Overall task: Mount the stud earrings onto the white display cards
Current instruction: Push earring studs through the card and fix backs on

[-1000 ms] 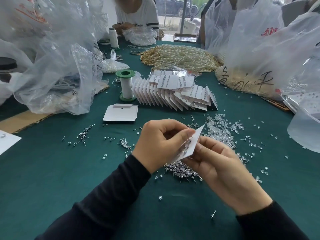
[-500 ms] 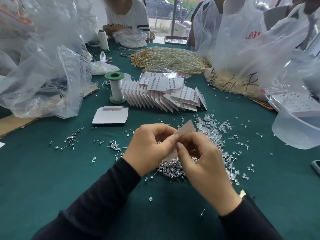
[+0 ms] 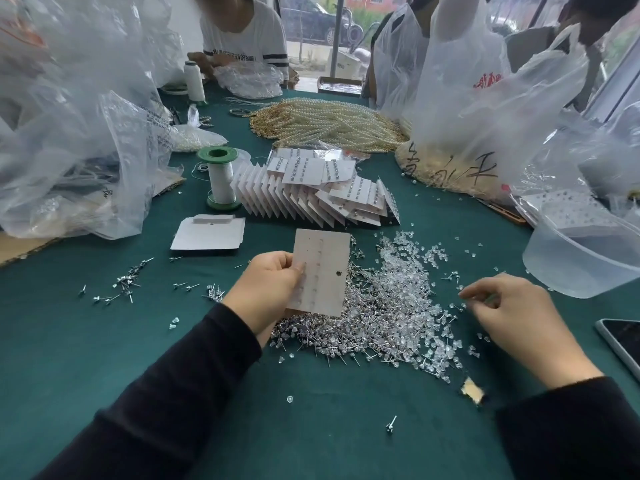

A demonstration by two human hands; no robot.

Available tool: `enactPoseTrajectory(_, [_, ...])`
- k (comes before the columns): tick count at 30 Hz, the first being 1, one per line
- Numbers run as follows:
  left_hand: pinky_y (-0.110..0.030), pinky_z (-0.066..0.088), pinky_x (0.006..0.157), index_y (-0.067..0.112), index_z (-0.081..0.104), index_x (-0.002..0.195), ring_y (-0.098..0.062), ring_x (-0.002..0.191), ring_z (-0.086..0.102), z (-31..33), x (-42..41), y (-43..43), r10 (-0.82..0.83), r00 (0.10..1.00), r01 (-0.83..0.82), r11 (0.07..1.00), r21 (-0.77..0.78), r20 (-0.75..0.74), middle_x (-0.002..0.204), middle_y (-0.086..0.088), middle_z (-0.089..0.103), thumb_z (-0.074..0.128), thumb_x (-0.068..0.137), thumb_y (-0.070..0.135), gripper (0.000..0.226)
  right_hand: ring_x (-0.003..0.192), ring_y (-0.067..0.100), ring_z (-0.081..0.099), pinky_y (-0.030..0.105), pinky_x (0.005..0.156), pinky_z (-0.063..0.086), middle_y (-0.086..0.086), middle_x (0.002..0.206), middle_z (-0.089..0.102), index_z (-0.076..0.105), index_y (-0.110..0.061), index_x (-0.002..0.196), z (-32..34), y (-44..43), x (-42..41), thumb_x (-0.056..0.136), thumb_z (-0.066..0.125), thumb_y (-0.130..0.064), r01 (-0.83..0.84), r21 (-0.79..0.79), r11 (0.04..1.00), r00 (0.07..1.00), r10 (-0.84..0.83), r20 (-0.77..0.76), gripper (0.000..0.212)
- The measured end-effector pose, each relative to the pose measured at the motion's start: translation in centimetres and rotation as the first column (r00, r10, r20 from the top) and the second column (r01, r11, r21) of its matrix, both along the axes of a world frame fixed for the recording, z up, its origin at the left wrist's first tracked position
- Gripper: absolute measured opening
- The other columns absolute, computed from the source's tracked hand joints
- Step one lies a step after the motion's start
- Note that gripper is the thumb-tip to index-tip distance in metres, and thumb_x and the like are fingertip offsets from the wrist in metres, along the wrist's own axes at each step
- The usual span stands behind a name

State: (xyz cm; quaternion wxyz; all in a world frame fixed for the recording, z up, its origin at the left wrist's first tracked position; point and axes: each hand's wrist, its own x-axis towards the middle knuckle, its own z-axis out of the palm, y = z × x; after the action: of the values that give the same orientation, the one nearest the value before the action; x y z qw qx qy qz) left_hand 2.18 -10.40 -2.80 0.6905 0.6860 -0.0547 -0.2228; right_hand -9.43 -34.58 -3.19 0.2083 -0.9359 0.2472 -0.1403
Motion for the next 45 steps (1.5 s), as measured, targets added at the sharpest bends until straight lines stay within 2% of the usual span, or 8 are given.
enactPoseTrajectory(5, [-0.033,0.052,0.060,0.009,0.054,0.076,-0.020,0.070,0.059,0.1,0.1,0.3,0.014,1.000,-0.014,1.000,-0.011,-0.014,0.079,-0.009,0.061,0.040,0.095,0.005,0.024,0.072,0.015,0.052,0.019,0.071,0.034,0.001,0.077,0.063,0.073,-0.013,0.079,-1.1,0.0,0.0,0.079,0.065,-0.003,0.030,-0.053,0.998,1.000,-0.030,0.002,0.014])
enactPoseTrajectory(12, [-0.045,0.050,0.077,0.007,0.056,0.077,-0.023,0.073,0.059,0.1,-0.2,0.0,0.002,1.000,-0.002,1.000,-0.022,-0.027,0.080,-0.011,0.062,0.041,0.094,0.003,0.023,0.073,0.020,0.053,0.025,0.069,0.035,0.006,0.078,0.067,0.067,-0.012,0.077,-0.8,-0.2,-0.4,0.080,0.060,-0.004,0.111,-0.001,0.994,0.994,-0.111,-0.001,0.011])
enactPoseTrajectory(15, [-0.037,0.051,0.069,0.007,0.057,0.073,-0.020,0.066,0.058,-0.2,-0.5,-0.3,0.010,1.000,-0.010,1.000,-0.022,0.002,0.073,-0.010,0.062,0.046,0.092,0.002,0.023,0.069,0.010,0.056,0.014,0.064,0.040,0.003,0.076,0.066,0.066,-0.013,0.078,0.8,2.0,-0.4,0.080,0.066,-0.005,-0.016,-0.007,1.000,0.968,0.017,0.252,0.008])
enactPoseTrajectory(20, [-0.024,0.051,0.056,0.010,0.061,0.067,-0.011,0.053,0.059,-0.6,-0.8,-0.6,0.013,0.998,-0.013,1.000,0.001,0.056,0.058,-0.001,0.065,0.054,0.088,0.000,0.024,0.072,0.010,0.059,0.014,0.069,0.047,0.002,0.080,0.062,0.068,-0.007,0.078,2.8,9.6,1.3,0.078,0.070,-0.005,-0.349,-0.191,0.917,0.707,0.392,0.589,0.003])
enactPoseTrajectory(25, [-0.015,0.042,0.044,0.006,0.061,0.067,-0.007,0.043,0.053,-0.5,-1.1,-0.5,-0.010,0.999,0.010,1.000,-0.008,0.054,0.050,0.000,0.059,0.053,0.087,-0.003,0.024,0.070,0.023,0.057,0.023,0.067,0.043,0.009,0.076,0.061,0.068,-0.001,0.071,1.0,13.1,3.8,0.075,0.070,0.003,-0.373,-0.283,0.884,0.717,0.468,0.517,0.006])
enactPoseTrajectory(29, [-0.034,0.046,0.066,0.003,0.060,0.071,-0.021,0.061,0.053,-0.4,-1.3,-0.8,-0.014,0.999,0.013,0.999,-0.032,-0.038,0.068,-0.013,0.058,0.053,0.088,-0.001,0.019,0.071,0.022,0.057,0.021,0.068,0.042,0.009,0.078,0.060,0.066,-0.001,0.071,-0.3,12.7,4.2,0.074,0.068,0.002,-0.366,-0.231,0.902,0.739,0.432,0.516,0.005])
enactPoseTrajectory(36, [-0.049,0.048,0.083,0.006,0.061,0.066,-0.027,0.072,0.056,-0.5,-1.3,-0.8,-0.004,0.998,0.004,1.000,-0.013,-0.061,0.072,-0.015,0.060,0.053,0.088,-0.001,0.024,0.070,0.012,0.055,0.009,0.067,0.039,0.004,0.079,0.061,0.068,-0.003,0.073,-0.5,12.3,4.3,0.074,0.070,0.003,-0.368,-0.128,0.921,0.760,0.377,0.530,0.007])
enactPoseTrajectory(45, [-0.036,0.051,0.073,0.009,0.062,0.066,-0.021,0.063,0.057,-0.5,-1.4,-0.7,0.048,0.997,-0.049,0.999,0.012,0.058,0.065,-0.010,0.061,0.058,0.085,0.000,0.021,0.066,0.013,0.053,0.012,0.062,0.041,0.006,0.076,0.060,0.069,-0.002,0.072,-0.8,12.5,4.3,0.073,0.072,0.004,-0.359,-0.133,0.924,0.750,0.371,0.548,0.007])
